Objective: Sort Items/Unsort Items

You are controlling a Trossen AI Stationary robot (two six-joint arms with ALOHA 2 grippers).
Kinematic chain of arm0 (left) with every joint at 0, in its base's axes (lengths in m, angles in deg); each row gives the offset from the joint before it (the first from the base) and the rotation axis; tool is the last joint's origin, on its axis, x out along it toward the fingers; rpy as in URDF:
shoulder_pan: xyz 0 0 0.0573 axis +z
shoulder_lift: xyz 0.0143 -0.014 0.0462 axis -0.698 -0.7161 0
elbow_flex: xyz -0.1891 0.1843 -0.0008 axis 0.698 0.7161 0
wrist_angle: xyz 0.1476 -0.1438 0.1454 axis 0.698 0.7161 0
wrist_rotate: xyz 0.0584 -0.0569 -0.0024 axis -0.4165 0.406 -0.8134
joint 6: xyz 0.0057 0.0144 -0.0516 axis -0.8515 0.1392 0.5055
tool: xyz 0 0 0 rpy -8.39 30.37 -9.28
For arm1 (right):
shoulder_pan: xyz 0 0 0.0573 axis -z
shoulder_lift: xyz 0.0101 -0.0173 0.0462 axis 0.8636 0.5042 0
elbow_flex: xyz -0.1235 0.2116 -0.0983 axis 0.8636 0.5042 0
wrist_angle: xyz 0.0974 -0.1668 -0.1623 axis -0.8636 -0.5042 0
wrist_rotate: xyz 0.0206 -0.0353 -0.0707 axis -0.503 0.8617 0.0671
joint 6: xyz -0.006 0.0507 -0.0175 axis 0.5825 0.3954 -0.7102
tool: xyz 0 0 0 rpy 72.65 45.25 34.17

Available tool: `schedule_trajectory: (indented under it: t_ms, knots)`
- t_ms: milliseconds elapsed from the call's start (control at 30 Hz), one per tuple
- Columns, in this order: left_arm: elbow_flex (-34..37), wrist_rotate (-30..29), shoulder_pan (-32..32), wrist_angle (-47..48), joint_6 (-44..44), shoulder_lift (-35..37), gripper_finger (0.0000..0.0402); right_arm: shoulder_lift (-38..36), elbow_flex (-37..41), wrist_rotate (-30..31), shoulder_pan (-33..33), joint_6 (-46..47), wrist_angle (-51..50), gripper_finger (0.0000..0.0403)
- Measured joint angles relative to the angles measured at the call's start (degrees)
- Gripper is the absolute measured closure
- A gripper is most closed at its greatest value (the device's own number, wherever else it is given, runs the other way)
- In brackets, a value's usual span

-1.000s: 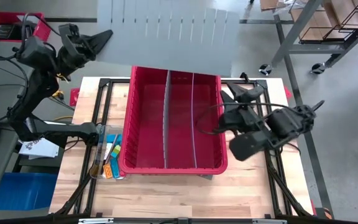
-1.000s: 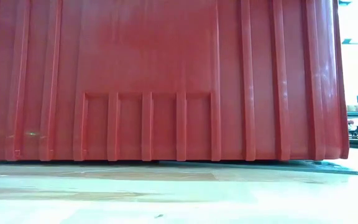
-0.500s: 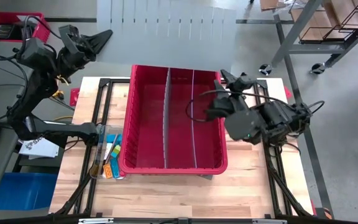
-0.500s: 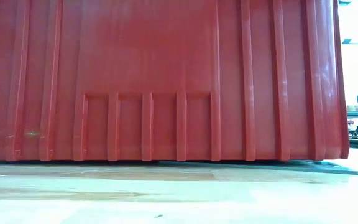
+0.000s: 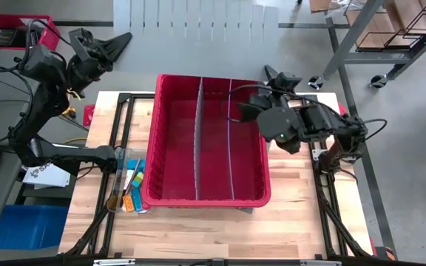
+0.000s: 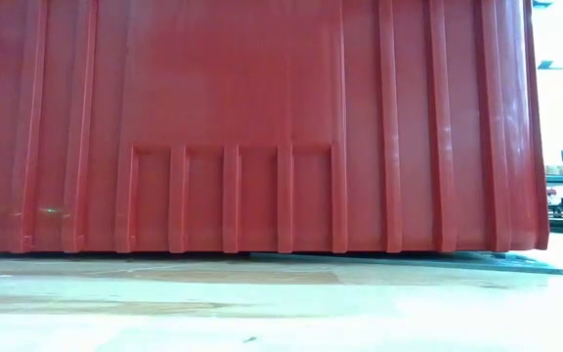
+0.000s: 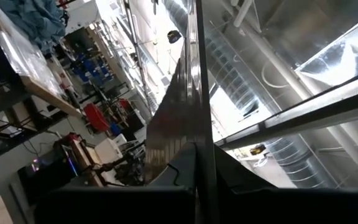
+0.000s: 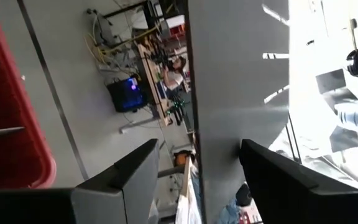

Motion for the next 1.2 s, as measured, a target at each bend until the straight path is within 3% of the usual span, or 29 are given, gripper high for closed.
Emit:
schedule_trajectory:
  t_ms: [333, 400, 533, 567, 733, 967, 1200]
  knots:
    - [0.0, 0.0, -1.5, 2.1, 5.9, -1.3, 0.0401, 0.0, 0.0, 0.0, 5.5, -0.5, 0.0, 0.0222]
    - [0.0, 0.0, -2.5, 4.7, 6.7, -2.0, 0.0401, 0.0, 0.0, -0.1, 6.3, -0.1, 0.1, 0.0256]
    - [0.0, 1.4, -4.0, 6.9, 7.5, -3.5, 0.0401, 0.0, 0.0, 0.1, 7.0, 1.3, 0.3, 0.0374]
    - [0.0, 1.6, -4.2, 6.8, 7.7, -3.7, 0.0401, 0.0, 0.0, 0.1, 7.0, 1.2, 0.8, 0.0387]
    - [-0.1, 2.2, -4.3, 6.3, 3.0, -3.7, 0.0393, 0.0, 0.0, 0.4, 5.7, 2.5, 2.0, 0.0399]
    - [-0.1, 1.6, -2.9, 15.1, -18.7, -1.7, 0.0348, 0.0, 0.0, 0.3, 2.3, 3.6, 2.1, 0.0401]
    - [0.0, -1.8, -1.1, 15.9, -22.3, 0.3, 0.027, 0.0, 0.0, -0.5, 1.5, 3.8, -1.8, 0.0402]
